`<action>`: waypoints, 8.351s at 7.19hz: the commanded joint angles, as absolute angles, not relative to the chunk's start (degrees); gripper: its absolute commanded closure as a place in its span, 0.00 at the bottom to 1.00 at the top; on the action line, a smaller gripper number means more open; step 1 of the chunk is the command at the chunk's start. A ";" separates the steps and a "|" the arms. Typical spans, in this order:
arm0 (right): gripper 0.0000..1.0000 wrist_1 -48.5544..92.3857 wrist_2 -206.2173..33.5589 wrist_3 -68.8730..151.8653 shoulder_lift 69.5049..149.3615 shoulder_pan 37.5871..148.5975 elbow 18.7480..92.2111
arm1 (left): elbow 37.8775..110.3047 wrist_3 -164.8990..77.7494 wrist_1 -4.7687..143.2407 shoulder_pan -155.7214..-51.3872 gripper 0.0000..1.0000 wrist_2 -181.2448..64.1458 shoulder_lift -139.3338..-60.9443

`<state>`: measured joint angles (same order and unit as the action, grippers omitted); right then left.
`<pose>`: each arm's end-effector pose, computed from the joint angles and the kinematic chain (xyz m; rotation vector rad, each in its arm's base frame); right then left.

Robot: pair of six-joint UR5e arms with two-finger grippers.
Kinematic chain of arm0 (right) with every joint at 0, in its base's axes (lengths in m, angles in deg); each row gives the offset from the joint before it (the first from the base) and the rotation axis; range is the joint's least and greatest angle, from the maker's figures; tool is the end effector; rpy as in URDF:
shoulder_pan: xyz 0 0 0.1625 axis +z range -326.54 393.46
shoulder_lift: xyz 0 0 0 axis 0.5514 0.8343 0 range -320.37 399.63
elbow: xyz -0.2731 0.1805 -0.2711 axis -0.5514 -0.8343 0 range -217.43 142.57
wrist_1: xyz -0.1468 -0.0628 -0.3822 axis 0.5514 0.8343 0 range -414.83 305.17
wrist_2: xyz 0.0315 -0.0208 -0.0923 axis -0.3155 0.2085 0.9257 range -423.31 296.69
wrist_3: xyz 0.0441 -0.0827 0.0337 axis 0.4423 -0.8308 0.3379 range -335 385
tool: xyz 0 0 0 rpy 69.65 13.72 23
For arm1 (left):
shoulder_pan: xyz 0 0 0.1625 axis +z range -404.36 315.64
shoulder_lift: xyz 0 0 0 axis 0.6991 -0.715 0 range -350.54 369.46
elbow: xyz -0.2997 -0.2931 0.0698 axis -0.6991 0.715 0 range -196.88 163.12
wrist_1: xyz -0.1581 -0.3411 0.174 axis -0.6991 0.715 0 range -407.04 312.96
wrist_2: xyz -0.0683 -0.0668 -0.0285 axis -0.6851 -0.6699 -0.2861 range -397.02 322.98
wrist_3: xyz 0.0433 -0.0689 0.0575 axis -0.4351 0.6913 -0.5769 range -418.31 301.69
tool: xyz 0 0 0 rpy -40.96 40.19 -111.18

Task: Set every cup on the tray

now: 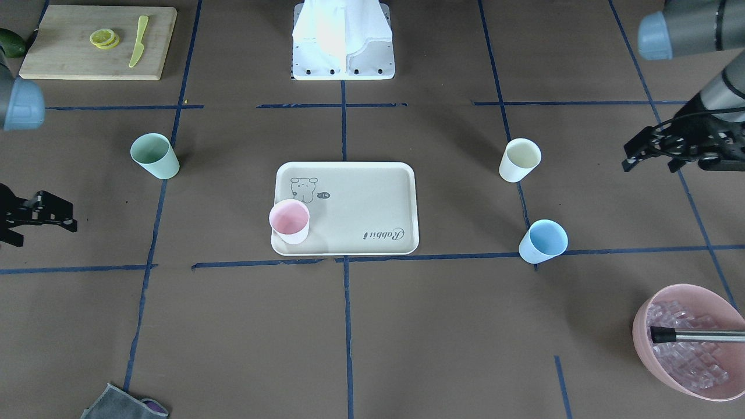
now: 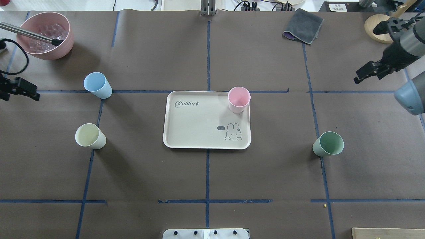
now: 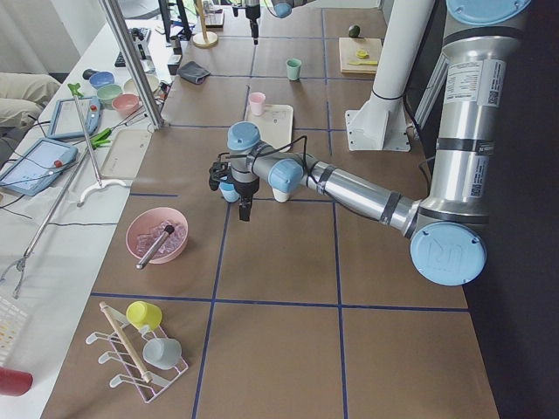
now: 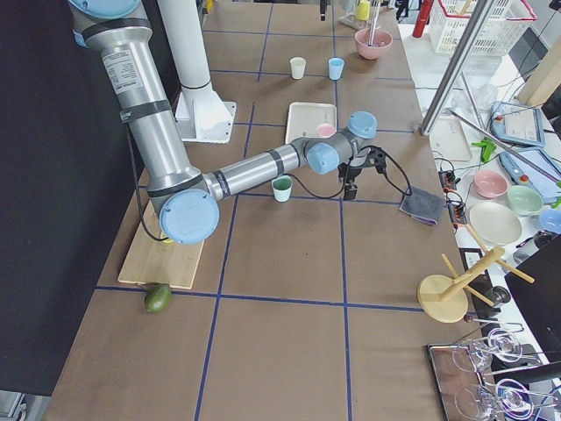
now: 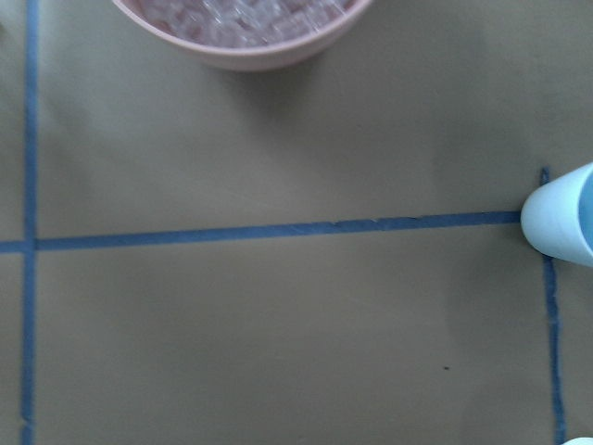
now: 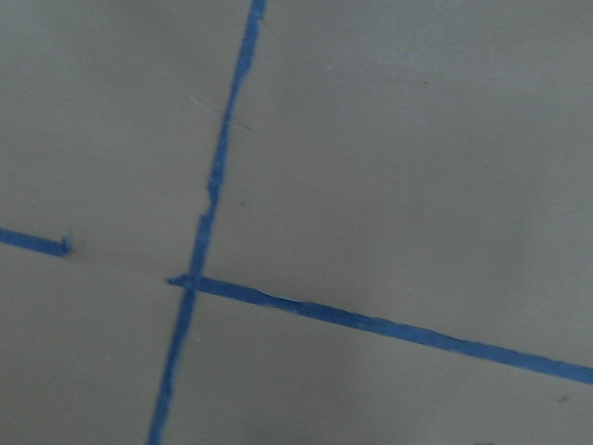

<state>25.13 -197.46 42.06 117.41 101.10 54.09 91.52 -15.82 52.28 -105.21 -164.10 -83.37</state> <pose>-0.1656 -0.5709 0.5100 0.1150 -0.8491 -0.2465 0.1857 -0.4836 0.4627 0.0472 0.8120 -0.0474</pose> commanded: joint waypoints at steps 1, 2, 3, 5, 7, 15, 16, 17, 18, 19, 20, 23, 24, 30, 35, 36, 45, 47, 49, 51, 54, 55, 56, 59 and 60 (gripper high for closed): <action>0.01 24.80 -197.61 35.98 121.27 103.33 54.50 | 94.30 2.70 56.03 -93.10 0.00 -155.88 -83.36; 0.01 24.80 -197.60 36.07 121.28 103.33 54.42 | 94.83 4.87 57.01 -91.66 0.00 -155.58 -83.36; 0.01 24.80 -197.60 36.07 121.28 103.33 54.51 | 95.09 6.72 57.02 -89.82 0.00 -155.49 -83.36; 0.01 24.80 -197.60 36.16 121.28 103.33 54.42 | 94.92 10.06 57.02 -86.12 0.00 -155.23 -83.44; 0.01 24.80 -197.60 36.16 121.28 103.33 54.42 | 93.96 10.86 57.02 -85.49 0.09 -155.14 -83.53; 0.01 24.80 -197.60 36.25 121.36 103.33 54.59 | 96.05 15.35 55.36 -84.96 1.00 -155.40 -86.69; 0.01 24.80 -197.60 36.25 121.36 103.33 54.59 | 95.89 15.52 50.22 -84.88 1.00 -155.23 -91.57; 0.01 24.80 -197.60 36.33 121.36 103.33 54.68 | 94.93 17.96 42.07 -84.44 1.00 -155.23 -99.28; 0.01 24.80 -197.60 36.42 121.36 103.33 54.68 | 92.57 23.20 38.25 -81.74 1.00 -155.06 -106.23; 0.01 24.80 -197.60 36.42 121.36 103.33 54.68 | 88.46 29.09 39.08 -79.45 1.00 -155.14 -110.56; 0.01 24.80 -197.60 36.42 121.36 103.33 54.77 | 83.63 31.67 39.18 -78.47 1.00 -152.79 -115.65; 0.01 24.80 -197.60 36.60 121.36 103.33 54.77 | 79.28 31.96 44.08 -76.62 1.00 -152.50 -116.32; 0.01 24.80 -197.60 37.21 121.36 103.33 55.20 | 79.27 31.96 44.45 -76.09 0.97 -152.50 -116.32; 0.01 24.80 -197.87 47.55 122.77 102.46 61.78 | 91.80 29.25 38.24 -79.67 0.00 -153.20 -109.14; 0.01 17.11 -189.65 76.34 131.64 87.11 76.13 | 100.63 9.28 35.57 -84.52 0.00 -154.09 -98.21; 0.01 12.54 -184.30 80.93 133.47 82.29 76.13 | 100.63 9.28 35.57 -84.44 0.00 -154.09 -98.21; 0.97 10.12 -179.85 83.88 135.26 72.49 74.90 | 100.54 9.81 35.57 -84.35 0.00 -154.00 -98.12; 0.97 10.82 -180.11 84.06 131.40 72.48 74.72 | 100.54 9.81 35.57 -84.35 0.00 -154.00 -98.12; 0.97 14.92 -180.38 89.81 124.75 72.40 74.81 | 100.54 9.81 35.57 -84.35 0.00 -154.00 -98.04; 0.96 29.99 -180.20 99.13 111.85 69.25 74.55 | 100.37 9.90 35.57 -84.26 0.00 -154.00 -98.04; 0.95 35.52 -176.80 112.07 98.45 65.64 66.04 | 100.54 9.90 35.66 -84.26 0.00 -154.00 -98.12; 0.94 35.43 -175.64 112.27 98.25 64.93 65.41 | 100.54 9.90 35.66 -84.26 0.00 -154.00 -98.12; 0.89 35.43 -175.11 112.10 98.25 64.75 64.88 | 100.63 9.90 35.66 -84.26 0.00 -154.00 -98.12; 0.01 35.26 -169.08 111.31 98.17 63.09 63.91 | 100.54 9.81 35.66 -84.26 0.00 -153.91 -98.04; 0.01 35.26 -169.30 110.96 98.25 63.43 64.35 | 100.46 9.72 35.66 -84.26 0.00 -153.91 -98.04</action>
<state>35.26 -170.66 111.33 98.29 63.47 64.09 100.52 9.82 35.66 -84.26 -153.94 -98.04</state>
